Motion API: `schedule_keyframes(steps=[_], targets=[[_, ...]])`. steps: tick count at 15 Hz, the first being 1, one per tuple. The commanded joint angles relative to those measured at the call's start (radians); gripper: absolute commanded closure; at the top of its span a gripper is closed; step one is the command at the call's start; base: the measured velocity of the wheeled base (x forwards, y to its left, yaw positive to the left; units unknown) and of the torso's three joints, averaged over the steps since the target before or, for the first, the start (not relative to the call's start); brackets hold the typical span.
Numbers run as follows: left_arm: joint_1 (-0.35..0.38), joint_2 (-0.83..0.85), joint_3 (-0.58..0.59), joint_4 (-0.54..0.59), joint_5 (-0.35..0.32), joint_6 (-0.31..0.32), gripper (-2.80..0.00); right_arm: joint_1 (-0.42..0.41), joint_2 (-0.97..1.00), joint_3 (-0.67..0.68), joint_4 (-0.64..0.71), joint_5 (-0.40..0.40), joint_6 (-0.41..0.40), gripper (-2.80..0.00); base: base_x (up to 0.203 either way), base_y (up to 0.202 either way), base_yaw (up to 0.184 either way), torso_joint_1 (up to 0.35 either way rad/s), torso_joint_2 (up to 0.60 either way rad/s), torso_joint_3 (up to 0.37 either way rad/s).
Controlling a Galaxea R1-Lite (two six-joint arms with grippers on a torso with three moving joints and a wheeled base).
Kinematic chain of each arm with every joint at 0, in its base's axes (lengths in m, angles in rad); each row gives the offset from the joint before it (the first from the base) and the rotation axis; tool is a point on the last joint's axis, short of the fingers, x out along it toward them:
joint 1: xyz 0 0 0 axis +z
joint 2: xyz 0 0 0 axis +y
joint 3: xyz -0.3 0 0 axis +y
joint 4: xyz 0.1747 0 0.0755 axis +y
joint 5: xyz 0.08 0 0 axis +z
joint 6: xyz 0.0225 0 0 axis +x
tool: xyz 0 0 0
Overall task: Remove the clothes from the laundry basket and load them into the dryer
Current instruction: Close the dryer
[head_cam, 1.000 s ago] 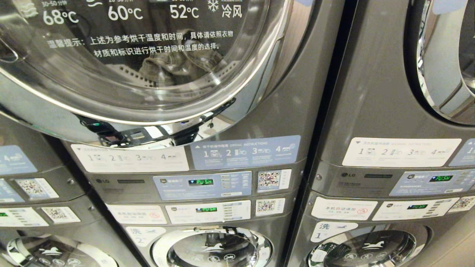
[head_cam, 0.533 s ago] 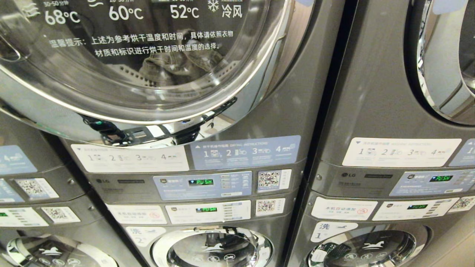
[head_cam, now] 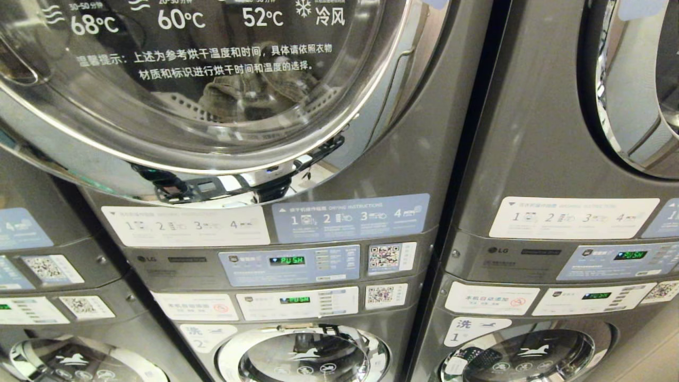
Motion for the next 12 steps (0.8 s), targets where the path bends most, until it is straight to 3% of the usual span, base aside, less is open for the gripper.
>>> schedule_keyframes(steps=[1,6,10,12], targets=[[0.0,0.064,-0.018,-0.006,0.0,-0.01,0.0,0.001,0.002,0.0,0.0,0.0,-0.002,0.0,0.0,0.0,0.0,0.0,0.0,0.0],[0.0,0.252,-0.103,-0.016,-0.001,-0.078,0.0,0.001,0.002,0.0,0.0,0.0,-0.002,0.0,0.0,0.0,0.0,0.0,0.0,0.0],[0.001,0.38,-0.151,-0.15,-0.004,-0.091,0.0,0.001,0.002,0.0,0.0,0.0,-0.002,0.0,0.0,0.0,0.0,0.0,0.0,0.0],[0.003,0.402,-0.155,-0.16,-0.003,-0.091,0.0,0.001,0.002,0.0,0.0,0.0,-0.002,0.0,0.0,0.0,0.0,0.0,0.0,0.0]])
